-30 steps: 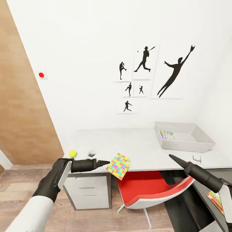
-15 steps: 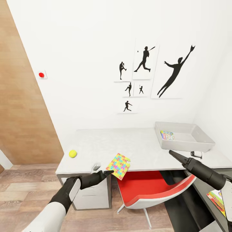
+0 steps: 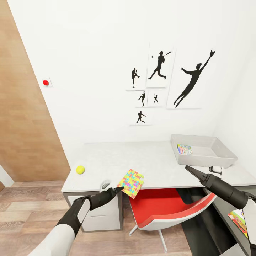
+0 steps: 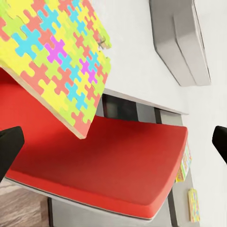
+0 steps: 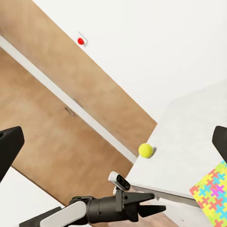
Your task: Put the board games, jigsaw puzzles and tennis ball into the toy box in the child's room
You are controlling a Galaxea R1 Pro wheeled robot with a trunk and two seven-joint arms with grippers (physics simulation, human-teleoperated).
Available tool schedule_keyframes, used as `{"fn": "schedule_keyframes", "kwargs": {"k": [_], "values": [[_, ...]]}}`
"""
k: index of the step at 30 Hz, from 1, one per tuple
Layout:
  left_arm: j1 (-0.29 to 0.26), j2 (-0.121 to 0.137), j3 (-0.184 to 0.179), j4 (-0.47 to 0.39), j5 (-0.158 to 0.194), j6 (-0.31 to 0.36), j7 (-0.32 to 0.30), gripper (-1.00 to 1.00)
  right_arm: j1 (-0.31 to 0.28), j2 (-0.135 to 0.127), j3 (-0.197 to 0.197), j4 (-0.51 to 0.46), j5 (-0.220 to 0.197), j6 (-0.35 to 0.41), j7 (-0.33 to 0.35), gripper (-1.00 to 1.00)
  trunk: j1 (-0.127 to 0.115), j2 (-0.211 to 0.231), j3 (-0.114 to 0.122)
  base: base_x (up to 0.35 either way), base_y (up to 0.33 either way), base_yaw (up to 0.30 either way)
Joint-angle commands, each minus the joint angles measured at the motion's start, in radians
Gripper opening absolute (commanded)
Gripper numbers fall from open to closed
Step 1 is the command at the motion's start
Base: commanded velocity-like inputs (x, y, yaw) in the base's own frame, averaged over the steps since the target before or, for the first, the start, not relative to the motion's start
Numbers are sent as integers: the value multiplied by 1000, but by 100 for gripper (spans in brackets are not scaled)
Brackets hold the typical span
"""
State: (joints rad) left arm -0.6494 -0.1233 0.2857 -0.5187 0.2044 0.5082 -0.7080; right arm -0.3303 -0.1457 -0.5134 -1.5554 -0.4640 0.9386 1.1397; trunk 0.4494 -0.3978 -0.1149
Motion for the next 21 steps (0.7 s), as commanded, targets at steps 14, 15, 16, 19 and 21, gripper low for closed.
{"fn": "schedule_keyframes", "kwargs": {"k": [14, 15, 16, 19, 21], "values": [[-1, 0, 38, 1, 1, 10, -1, 100, -1, 0, -1, 1, -1, 1, 0, 100, 31, -58, -27, 0, 0, 0], [-1, 0, 42, 1, 1, 10, -1, 100, -1, 0, -1, 1, -1, 1, 1, 100, 35, -65, -30, 0, 0, 0], [-1, 0, 52, 1, 1, 10, -1, 100, -1, 0, -2, 1, -1, 1, 1, 100, 39, -72, -34, 0, 0, 0], [-1, 1, 68, 2, 1, 11, -1, 100, -1, 0, -1, 1, -1, 2, 1, 100, 50, -93, -43, 0, 0, 0], [-1, 4, 74, 2, 1, 12, -2, 100, -1, 0, -1, 0, -1, 3, 2, 100, 58, -107, -49, 0, 0, 0]]}}
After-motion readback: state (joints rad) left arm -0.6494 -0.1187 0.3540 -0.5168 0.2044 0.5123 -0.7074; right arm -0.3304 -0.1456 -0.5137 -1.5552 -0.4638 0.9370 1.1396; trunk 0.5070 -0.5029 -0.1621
